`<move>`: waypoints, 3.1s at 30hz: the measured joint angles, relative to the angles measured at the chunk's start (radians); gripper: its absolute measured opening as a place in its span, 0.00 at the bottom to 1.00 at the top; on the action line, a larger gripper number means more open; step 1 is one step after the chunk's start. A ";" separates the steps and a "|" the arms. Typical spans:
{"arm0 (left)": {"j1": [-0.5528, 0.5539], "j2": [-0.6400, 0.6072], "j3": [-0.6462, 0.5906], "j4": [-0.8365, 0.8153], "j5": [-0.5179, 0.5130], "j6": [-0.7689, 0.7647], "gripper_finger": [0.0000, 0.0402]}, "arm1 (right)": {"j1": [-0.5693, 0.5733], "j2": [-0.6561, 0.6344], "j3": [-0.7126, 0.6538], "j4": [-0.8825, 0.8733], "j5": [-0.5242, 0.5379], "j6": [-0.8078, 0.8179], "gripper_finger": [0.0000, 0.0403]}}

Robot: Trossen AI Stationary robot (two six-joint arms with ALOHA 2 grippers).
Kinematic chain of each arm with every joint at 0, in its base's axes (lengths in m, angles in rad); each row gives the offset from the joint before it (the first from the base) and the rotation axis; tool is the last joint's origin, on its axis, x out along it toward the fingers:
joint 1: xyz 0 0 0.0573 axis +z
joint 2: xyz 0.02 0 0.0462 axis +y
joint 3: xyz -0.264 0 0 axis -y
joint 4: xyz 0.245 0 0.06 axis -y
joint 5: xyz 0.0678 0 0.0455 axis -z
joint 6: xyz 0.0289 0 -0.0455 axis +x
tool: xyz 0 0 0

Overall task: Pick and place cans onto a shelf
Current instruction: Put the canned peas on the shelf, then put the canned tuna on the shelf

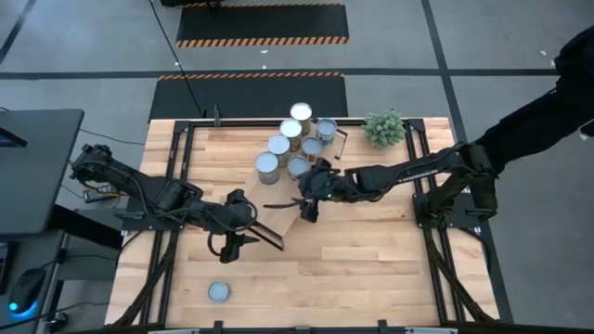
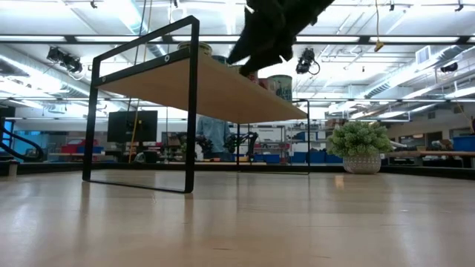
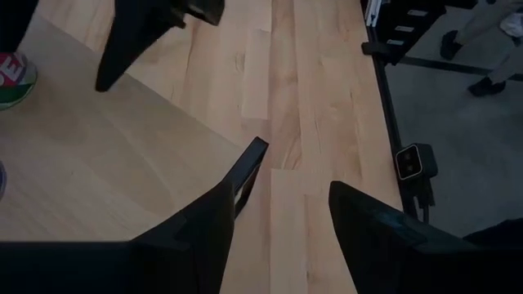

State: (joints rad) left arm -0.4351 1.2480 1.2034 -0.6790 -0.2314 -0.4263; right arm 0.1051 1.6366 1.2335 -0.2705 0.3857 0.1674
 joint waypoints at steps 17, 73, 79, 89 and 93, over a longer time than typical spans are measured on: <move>-0.001 0.000 0.000 0.001 0.002 -0.013 0.51 | 0.023 -0.010 0.113 -0.233 0.078 0.072 0.71; -0.540 0.352 -0.002 -0.292 0.131 -0.385 0.96 | 0.287 0.078 0.474 -0.440 0.229 0.228 0.70; -0.575 0.402 -0.158 -0.145 0.250 -0.399 0.97 | 0.322 0.078 0.474 -0.439 0.261 0.268 0.70; -0.579 0.401 -0.282 -0.021 0.184 -0.384 0.97 | 0.342 0.078 0.474 -0.438 0.258 0.326 0.70; -0.578 0.401 -0.274 0.012 0.113 -0.367 0.97 | 0.345 0.078 0.474 -0.438 0.258 0.329 0.70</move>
State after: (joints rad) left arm -1.0130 1.6493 0.9291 -0.6675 -0.1188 -0.7935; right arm 0.4496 1.7145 1.7077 -0.7082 0.6437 0.4961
